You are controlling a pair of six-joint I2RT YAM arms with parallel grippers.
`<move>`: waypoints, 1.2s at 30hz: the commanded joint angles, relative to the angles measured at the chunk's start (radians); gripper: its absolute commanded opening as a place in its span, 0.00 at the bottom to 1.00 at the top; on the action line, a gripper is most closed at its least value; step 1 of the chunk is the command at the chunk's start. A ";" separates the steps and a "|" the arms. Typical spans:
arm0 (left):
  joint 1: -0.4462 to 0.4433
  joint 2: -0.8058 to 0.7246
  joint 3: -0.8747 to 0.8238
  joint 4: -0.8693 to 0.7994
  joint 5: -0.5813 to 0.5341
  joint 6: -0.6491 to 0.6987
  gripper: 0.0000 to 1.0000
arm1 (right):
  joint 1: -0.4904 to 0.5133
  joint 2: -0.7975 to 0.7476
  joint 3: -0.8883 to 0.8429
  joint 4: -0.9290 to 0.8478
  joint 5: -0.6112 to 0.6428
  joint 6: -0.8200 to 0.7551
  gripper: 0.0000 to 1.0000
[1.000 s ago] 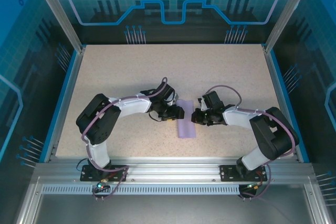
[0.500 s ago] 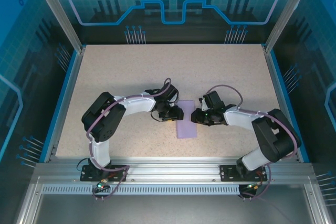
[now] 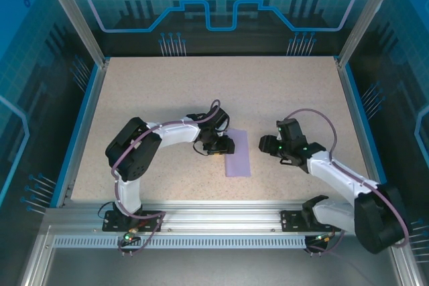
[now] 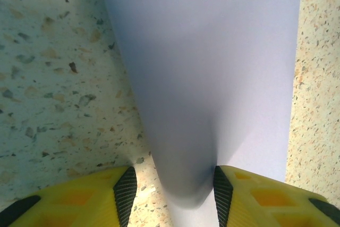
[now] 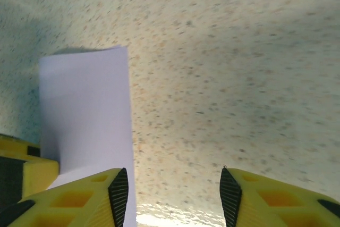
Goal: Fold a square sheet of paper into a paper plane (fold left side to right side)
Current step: First fold in half a square sheet of paper at the center of the table.
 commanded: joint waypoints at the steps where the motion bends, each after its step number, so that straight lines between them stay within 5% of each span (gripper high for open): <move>1: -0.012 0.056 -0.004 -0.043 -0.054 0.030 0.47 | -0.035 -0.050 -0.028 -0.071 0.055 -0.003 0.53; 36: -0.012 0.039 -0.003 -0.068 -0.093 0.049 0.42 | -0.070 -0.052 -0.052 -0.065 0.000 -0.025 0.53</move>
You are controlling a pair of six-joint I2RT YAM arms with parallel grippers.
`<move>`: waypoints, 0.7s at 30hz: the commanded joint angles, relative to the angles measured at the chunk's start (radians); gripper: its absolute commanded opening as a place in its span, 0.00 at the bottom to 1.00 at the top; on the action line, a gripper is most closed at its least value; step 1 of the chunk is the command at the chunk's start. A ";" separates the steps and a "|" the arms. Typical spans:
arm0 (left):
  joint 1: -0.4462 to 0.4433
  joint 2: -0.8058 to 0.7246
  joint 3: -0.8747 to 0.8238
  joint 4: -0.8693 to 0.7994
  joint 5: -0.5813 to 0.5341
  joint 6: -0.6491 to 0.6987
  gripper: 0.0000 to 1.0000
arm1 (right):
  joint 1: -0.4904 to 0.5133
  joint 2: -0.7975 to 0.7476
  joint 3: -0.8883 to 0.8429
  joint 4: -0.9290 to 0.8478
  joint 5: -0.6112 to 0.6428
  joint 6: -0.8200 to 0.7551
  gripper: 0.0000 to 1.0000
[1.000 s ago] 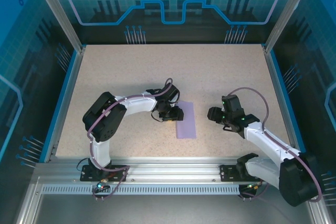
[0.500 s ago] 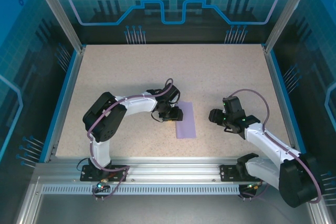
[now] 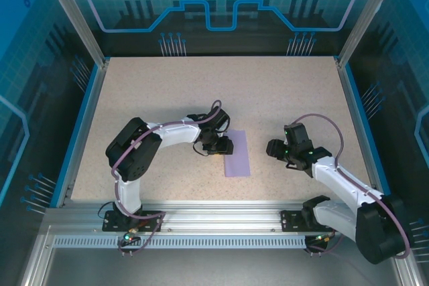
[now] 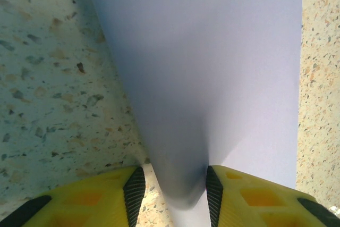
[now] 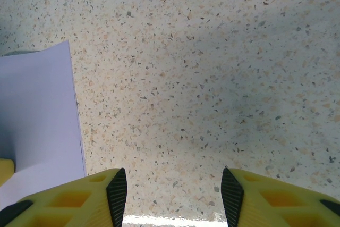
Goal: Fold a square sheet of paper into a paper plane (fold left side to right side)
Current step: First fold in half a square sheet of paper at the center of the table.
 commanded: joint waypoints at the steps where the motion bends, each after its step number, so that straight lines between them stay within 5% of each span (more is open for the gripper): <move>1: -0.006 0.041 -0.004 -0.056 -0.058 0.022 0.42 | -0.018 0.008 -0.010 0.006 -0.024 -0.014 0.53; 21: -0.006 0.064 0.007 -0.049 -0.062 -0.021 0.46 | -0.017 0.026 -0.010 0.023 -0.058 -0.011 0.53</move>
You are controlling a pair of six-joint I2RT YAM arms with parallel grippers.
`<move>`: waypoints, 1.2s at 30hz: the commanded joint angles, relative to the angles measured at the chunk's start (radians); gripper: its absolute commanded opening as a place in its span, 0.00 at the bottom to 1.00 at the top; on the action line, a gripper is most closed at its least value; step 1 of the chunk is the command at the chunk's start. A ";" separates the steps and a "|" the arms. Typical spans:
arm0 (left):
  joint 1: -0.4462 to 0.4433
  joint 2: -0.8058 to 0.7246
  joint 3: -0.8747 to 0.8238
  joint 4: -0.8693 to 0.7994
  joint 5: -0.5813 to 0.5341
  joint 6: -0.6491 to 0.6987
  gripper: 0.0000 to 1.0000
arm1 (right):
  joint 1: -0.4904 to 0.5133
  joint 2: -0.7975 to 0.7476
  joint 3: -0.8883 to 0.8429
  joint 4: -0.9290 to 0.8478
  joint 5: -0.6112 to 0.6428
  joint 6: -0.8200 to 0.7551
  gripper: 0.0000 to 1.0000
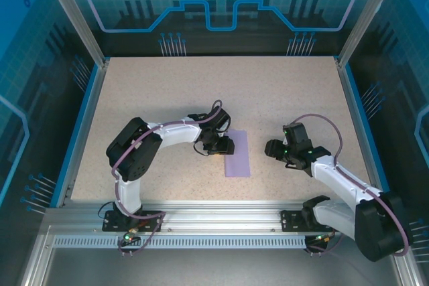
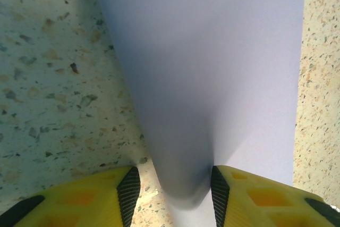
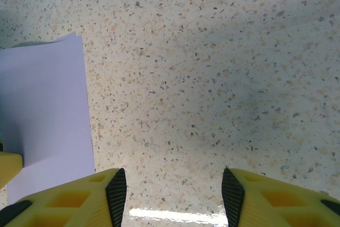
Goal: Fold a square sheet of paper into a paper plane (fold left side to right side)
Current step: First fold in half a square sheet of paper at the center of the table.
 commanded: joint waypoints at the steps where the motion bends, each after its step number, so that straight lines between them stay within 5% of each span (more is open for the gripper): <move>1: -0.004 0.061 -0.002 -0.041 -0.066 -0.019 0.46 | -0.014 0.006 -0.011 0.009 -0.013 -0.011 0.53; 36: 0.013 0.056 -0.013 -0.063 -0.067 -0.003 0.44 | -0.013 0.025 -0.001 0.015 -0.024 -0.014 0.53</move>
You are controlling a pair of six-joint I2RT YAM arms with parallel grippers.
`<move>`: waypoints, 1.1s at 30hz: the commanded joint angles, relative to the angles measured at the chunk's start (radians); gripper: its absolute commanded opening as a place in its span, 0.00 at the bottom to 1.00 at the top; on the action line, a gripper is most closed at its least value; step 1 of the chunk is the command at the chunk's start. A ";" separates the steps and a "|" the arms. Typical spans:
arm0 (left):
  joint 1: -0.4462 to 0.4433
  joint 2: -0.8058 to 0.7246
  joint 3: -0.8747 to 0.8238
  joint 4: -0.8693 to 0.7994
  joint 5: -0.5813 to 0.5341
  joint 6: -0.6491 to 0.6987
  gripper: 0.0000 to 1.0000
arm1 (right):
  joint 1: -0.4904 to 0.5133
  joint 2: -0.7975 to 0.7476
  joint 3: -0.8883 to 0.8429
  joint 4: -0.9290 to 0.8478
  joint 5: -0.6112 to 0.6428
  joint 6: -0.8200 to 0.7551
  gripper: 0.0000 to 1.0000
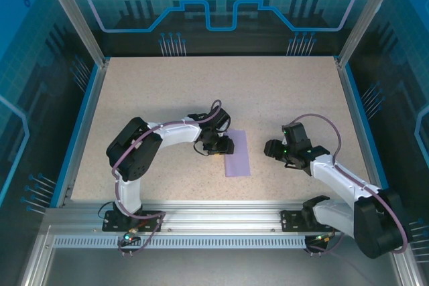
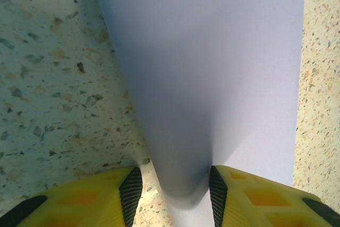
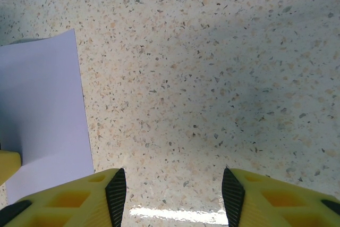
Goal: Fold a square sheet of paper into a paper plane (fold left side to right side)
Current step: First fold in half a square sheet of paper at the center of the table.
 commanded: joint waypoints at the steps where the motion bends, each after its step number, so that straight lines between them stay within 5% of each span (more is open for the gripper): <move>1: 0.010 0.053 -0.013 -0.064 -0.069 0.015 0.44 | -0.013 0.004 0.001 0.000 -0.016 -0.014 0.54; 33: 0.009 0.068 -0.007 -0.063 -0.053 0.033 0.44 | -0.014 0.019 -0.002 0.011 -0.036 -0.014 0.54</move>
